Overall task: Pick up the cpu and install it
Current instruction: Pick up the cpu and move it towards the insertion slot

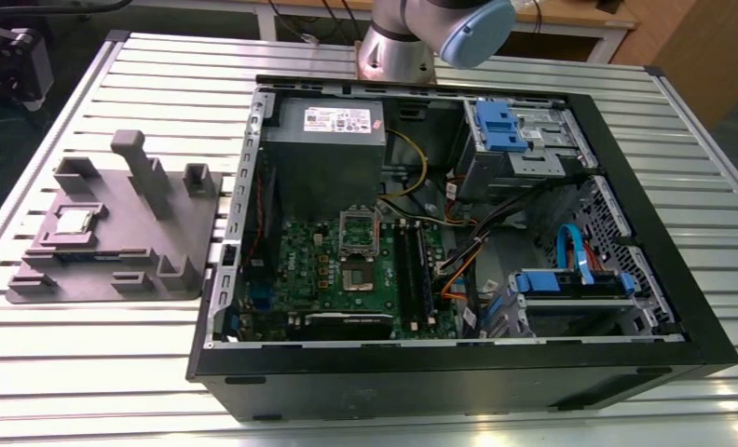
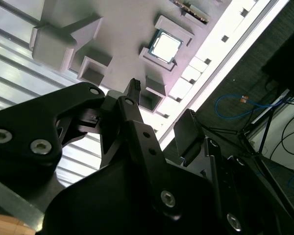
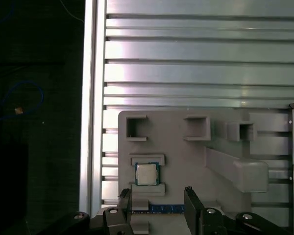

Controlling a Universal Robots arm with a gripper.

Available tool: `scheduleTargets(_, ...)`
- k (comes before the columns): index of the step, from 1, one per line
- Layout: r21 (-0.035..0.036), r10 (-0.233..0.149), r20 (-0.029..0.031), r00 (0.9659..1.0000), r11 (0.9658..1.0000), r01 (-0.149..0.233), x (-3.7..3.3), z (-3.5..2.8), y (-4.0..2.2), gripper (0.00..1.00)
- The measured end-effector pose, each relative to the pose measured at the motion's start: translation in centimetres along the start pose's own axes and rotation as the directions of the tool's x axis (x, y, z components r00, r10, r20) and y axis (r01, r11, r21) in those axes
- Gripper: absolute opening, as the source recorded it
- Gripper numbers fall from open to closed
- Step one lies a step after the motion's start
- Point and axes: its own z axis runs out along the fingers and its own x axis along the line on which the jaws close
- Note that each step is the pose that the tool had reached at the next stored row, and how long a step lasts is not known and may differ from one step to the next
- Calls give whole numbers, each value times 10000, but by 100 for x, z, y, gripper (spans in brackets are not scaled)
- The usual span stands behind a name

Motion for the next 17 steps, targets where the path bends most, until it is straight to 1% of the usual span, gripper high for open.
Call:
scheduleTargets(8, 1, 0, -1, 10000, 10000, 0, -1, 38, -24, 55)
scheduleTargets(13, -4, 0, -1, 10000, 10000, 0, 1, 61, -69, 55)
scheduleTargets(17, -4, 1, -2, 10000, 10000, -1, 1, 63, -72, 55)
